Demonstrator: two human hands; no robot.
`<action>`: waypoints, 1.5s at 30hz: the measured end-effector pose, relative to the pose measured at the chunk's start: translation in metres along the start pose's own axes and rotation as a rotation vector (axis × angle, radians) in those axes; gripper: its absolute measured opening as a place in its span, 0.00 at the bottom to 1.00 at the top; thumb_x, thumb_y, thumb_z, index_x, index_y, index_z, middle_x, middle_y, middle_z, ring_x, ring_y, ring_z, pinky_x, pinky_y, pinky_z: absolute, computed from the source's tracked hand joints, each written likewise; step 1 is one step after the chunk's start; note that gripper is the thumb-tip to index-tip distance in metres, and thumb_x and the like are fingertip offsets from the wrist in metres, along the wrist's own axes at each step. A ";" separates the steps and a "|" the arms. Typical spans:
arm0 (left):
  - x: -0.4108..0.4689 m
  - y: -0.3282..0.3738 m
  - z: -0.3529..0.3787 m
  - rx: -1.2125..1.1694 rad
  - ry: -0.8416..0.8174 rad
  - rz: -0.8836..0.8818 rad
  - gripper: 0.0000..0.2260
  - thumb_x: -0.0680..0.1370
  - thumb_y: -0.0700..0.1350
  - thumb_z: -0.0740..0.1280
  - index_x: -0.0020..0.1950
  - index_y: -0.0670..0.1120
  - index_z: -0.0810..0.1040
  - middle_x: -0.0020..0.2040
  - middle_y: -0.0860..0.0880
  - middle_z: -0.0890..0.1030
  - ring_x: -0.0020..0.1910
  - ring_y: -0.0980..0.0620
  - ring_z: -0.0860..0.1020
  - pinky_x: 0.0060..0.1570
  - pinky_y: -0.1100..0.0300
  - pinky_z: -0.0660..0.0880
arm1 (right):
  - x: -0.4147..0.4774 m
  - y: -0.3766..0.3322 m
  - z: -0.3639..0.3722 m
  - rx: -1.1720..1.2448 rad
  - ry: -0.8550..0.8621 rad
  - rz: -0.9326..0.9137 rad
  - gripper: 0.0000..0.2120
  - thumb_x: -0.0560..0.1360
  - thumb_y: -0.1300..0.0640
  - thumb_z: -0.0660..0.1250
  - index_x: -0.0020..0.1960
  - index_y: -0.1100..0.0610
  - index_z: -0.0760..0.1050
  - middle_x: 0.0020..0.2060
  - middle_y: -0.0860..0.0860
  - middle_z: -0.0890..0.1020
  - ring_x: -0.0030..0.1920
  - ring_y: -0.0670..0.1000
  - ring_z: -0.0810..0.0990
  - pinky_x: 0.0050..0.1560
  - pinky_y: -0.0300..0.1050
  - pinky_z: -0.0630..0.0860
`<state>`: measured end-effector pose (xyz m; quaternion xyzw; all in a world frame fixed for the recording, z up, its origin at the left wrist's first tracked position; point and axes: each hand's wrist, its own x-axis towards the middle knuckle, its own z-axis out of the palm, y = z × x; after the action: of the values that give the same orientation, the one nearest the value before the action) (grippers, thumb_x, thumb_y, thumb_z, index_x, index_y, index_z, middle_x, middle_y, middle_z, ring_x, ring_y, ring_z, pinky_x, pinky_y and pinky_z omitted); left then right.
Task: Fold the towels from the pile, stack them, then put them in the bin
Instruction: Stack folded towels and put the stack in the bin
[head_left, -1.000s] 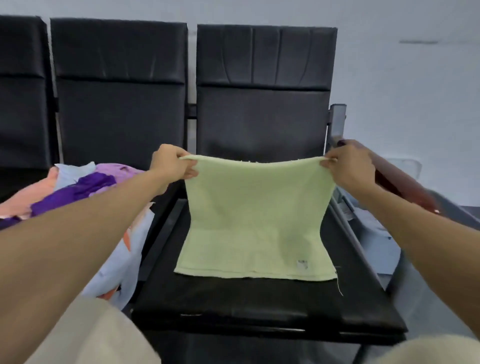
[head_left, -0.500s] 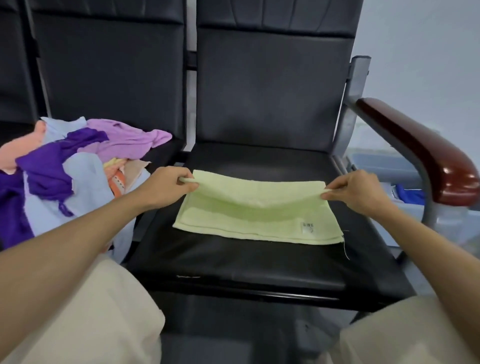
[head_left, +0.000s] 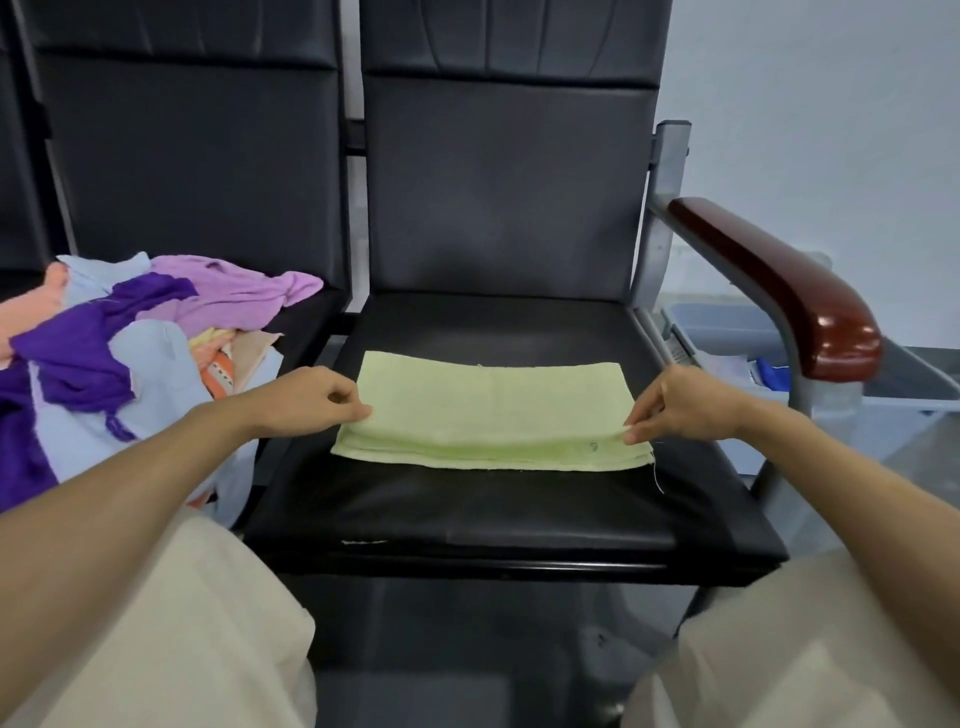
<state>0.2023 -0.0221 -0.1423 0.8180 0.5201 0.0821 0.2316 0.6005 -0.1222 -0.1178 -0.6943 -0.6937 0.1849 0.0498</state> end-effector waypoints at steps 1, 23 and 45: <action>0.001 0.001 0.002 0.020 -0.006 -0.008 0.16 0.79 0.50 0.66 0.34 0.44 0.75 0.30 0.54 0.73 0.32 0.56 0.70 0.36 0.62 0.66 | 0.001 0.000 0.002 -0.013 -0.025 -0.009 0.08 0.68 0.49 0.77 0.45 0.51 0.86 0.38 0.39 0.84 0.38 0.33 0.79 0.43 0.27 0.71; 0.033 0.003 0.026 -0.211 -0.003 -0.457 0.19 0.66 0.47 0.72 0.52 0.40 0.75 0.53 0.44 0.79 0.51 0.45 0.79 0.50 0.53 0.76 | 0.047 -0.006 0.032 0.308 -0.079 0.516 0.21 0.64 0.55 0.80 0.34 0.59 0.67 0.27 0.53 0.71 0.27 0.51 0.66 0.27 0.39 0.62; 0.039 0.142 0.046 -0.928 0.042 -0.333 0.06 0.78 0.37 0.57 0.43 0.44 0.71 0.35 0.47 0.70 0.31 0.51 0.69 0.29 0.61 0.66 | 0.041 -0.009 0.037 0.986 -0.277 0.363 0.12 0.80 0.65 0.61 0.61 0.68 0.73 0.46 0.58 0.82 0.40 0.54 0.83 0.36 0.45 0.82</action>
<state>0.3521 -0.0510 -0.1212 0.5325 0.5568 0.2834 0.5710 0.5785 -0.0887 -0.1569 -0.6664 -0.3936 0.5839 0.2450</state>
